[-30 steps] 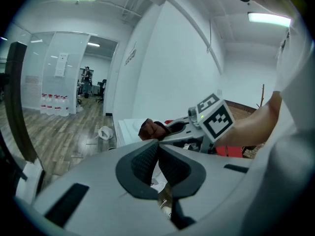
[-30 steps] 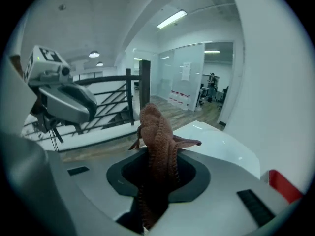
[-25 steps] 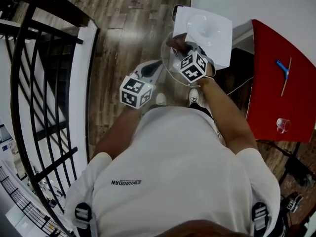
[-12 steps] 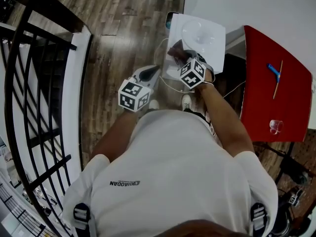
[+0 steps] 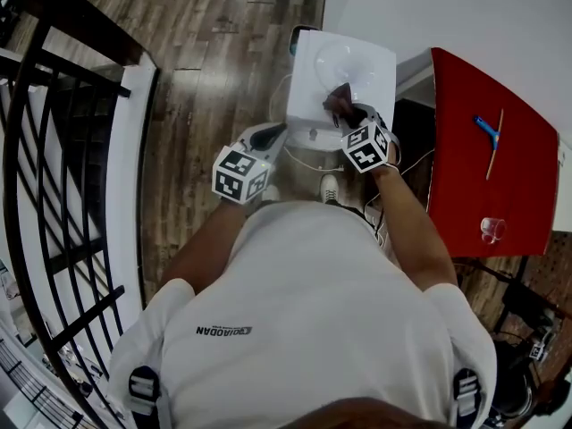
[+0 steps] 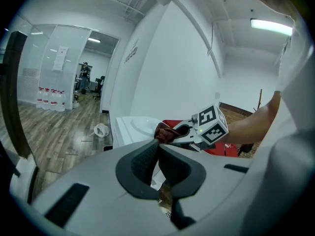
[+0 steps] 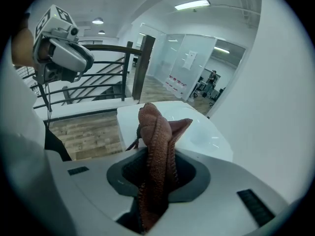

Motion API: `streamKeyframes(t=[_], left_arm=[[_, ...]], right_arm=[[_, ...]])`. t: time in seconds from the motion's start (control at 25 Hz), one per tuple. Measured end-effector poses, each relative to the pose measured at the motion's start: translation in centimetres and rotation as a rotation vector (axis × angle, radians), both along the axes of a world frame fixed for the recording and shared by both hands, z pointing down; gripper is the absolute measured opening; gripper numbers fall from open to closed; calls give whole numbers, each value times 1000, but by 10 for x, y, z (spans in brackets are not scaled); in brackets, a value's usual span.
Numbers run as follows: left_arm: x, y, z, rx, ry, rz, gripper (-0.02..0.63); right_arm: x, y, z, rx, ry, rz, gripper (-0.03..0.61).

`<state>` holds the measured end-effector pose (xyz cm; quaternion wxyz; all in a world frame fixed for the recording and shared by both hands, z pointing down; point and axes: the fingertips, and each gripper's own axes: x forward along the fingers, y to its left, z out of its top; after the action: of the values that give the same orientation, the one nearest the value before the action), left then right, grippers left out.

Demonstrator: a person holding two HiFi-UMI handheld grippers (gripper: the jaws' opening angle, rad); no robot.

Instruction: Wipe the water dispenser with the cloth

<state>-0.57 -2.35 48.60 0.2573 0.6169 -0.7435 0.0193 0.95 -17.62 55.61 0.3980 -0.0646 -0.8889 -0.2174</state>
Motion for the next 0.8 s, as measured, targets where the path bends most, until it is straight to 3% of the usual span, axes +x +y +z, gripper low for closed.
streamKeyframes(t=[0.44, 0.8], left_arm=[[4, -11, -3, 2, 5, 22, -3], [9, -11, 0, -2, 3, 37, -3]], right_arm=[[36, -45, -3, -48, -25, 158, 86], [87, -90, 8, -65, -18, 342, 86]])
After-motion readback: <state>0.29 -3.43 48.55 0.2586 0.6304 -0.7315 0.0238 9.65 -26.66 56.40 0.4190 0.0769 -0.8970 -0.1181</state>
